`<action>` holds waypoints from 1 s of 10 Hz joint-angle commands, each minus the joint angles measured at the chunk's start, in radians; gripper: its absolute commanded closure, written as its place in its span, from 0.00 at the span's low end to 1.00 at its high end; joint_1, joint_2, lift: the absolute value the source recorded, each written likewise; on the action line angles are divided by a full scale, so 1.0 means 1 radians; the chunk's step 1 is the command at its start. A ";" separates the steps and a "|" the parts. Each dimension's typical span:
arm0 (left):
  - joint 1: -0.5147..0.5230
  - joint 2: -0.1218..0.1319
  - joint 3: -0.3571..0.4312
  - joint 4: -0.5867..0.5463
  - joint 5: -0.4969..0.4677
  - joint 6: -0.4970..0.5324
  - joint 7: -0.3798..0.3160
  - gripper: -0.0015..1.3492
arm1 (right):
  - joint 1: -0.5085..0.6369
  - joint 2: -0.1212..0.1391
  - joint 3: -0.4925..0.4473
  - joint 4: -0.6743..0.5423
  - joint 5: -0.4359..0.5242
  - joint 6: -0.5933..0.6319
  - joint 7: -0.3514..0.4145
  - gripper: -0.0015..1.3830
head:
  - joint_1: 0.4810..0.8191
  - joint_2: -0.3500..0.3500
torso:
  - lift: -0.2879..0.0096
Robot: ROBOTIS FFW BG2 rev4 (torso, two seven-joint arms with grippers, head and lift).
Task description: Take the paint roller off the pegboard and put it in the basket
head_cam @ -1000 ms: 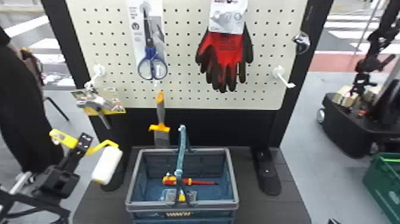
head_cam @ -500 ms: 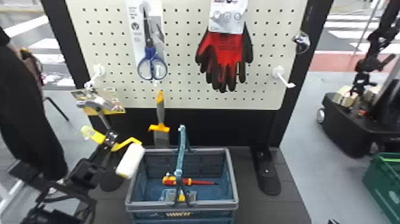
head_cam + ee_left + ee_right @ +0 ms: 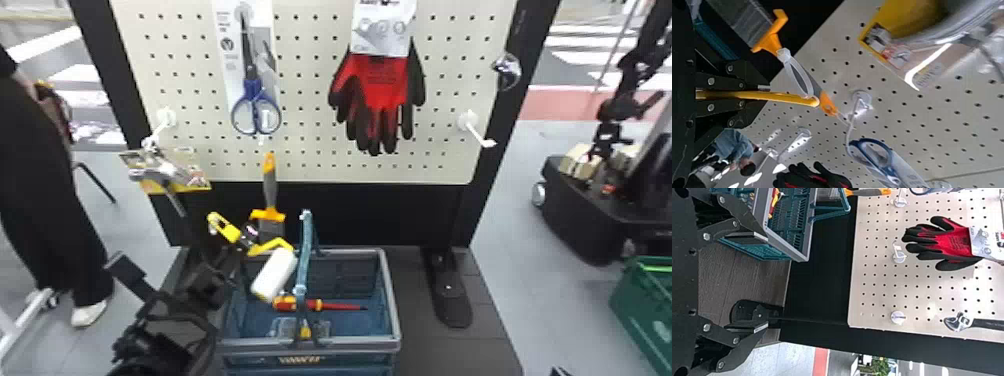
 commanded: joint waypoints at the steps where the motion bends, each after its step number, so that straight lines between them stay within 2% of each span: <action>1: -0.029 -0.017 -0.021 0.064 -0.031 0.008 -0.012 0.90 | 0.000 0.000 0.000 0.000 -0.002 0.000 -0.001 0.36 | 0.20 0.50 | 0.63; 3: -0.053 -0.018 -0.047 0.128 -0.039 0.008 -0.039 0.90 | -0.002 0.000 0.000 0.000 -0.004 -0.003 -0.001 0.36 | 0.20 0.50 | 0.63; 7: -0.079 -0.018 -0.090 0.182 -0.039 0.005 -0.058 0.88 | -0.004 -0.002 0.000 0.005 -0.009 -0.005 0.001 0.36 | 0.20 0.50 | 0.63; 8: -0.081 -0.018 -0.087 0.182 -0.042 -0.006 -0.058 0.65 | -0.004 -0.003 0.000 0.005 -0.009 -0.005 -0.001 0.36 | 0.20 0.50 | 0.63; 9: -0.083 -0.018 -0.084 0.182 -0.053 -0.004 -0.058 0.30 | -0.004 -0.003 0.000 0.005 -0.009 -0.005 -0.001 0.36 | 0.20 0.50 | 0.63; 10: -0.091 -0.018 -0.087 0.182 -0.071 -0.002 -0.065 0.01 | -0.004 -0.003 0.000 0.005 -0.010 -0.005 0.001 0.36 | 0.20 0.50 | 0.63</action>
